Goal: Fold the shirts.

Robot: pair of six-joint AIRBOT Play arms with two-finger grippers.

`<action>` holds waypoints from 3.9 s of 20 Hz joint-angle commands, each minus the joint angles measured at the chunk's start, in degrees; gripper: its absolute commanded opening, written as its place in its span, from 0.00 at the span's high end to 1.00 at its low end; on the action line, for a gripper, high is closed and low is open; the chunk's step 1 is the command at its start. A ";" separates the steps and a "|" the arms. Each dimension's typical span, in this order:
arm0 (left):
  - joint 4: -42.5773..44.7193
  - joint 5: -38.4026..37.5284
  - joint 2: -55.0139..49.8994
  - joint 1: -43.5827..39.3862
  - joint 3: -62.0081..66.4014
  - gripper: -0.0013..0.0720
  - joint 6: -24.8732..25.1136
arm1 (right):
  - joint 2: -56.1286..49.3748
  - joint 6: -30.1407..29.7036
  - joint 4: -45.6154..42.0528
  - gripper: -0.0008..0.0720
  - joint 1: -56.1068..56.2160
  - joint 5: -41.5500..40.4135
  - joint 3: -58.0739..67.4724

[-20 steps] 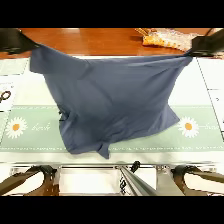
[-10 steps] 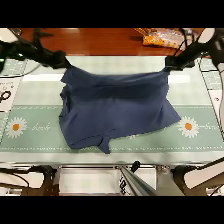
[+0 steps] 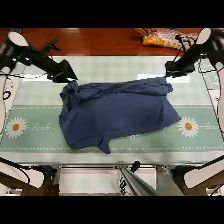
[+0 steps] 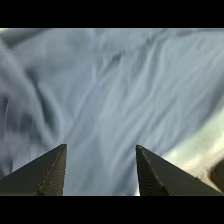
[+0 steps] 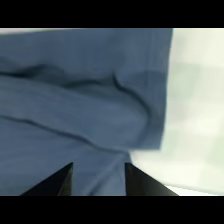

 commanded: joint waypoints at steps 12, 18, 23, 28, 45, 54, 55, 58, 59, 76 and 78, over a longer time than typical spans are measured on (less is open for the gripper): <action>10.43 3.76 37.48 11.63 -46.84 0.02 3.96 | 19.39 -5.51 6.49 0.26 -17.35 -3.13 -31.08; 8.76 11.08 48.37 11.61 -72.57 0.02 4.00 | 23.10 -8.66 12.83 0.26 -22.43 -9.66 -39.28; 2.36 15.30 48.72 11.47 -79.47 0.07 7.98 | 23.10 -9.05 13.29 0.26 -22.49 -9.27 -39.28; 0.63 16.98 48.50 11.50 -80.13 0.07 9.77 | 23.10 -9.05 13.31 0.26 -22.49 -7.37 -39.28; -13.68 30.23 42.38 5.66 -84.76 0.96 15.76 | 23.10 -9.03 13.25 0.26 -22.49 -3.58 -39.26; -15.13 26.99 42.45 5.73 -84.54 0.95 16.65 | 23.08 -10.80 16.09 0.19 -32.70 -4.72 -44.35; -15.13 26.99 42.45 5.73 -84.54 0.95 16.65 | 23.08 -11.08 16.04 0.19 -33.88 -5.57 -45.27; -15.13 27.17 42.45 5.73 -84.54 0.95 16.65 | 23.04 -11.87 15.69 0.20 -34.53 -8.61 -47.32; -15.13 27.30 42.45 5.73 -84.54 0.95 16.63 | 23.04 -12.09 16.55 0.20 -34.51 -9.64 -48.17; -15.15 28.09 42.42 5.73 -84.54 0.95 16.59 | 23.04 -13.03 22.69 0.26 -24.72 -22.88 -61.64; -15.15 28.41 42.42 5.73 -84.54 0.95 16.59 | 23.04 -10.82 22.71 0.27 -21.00 -25.92 -61.64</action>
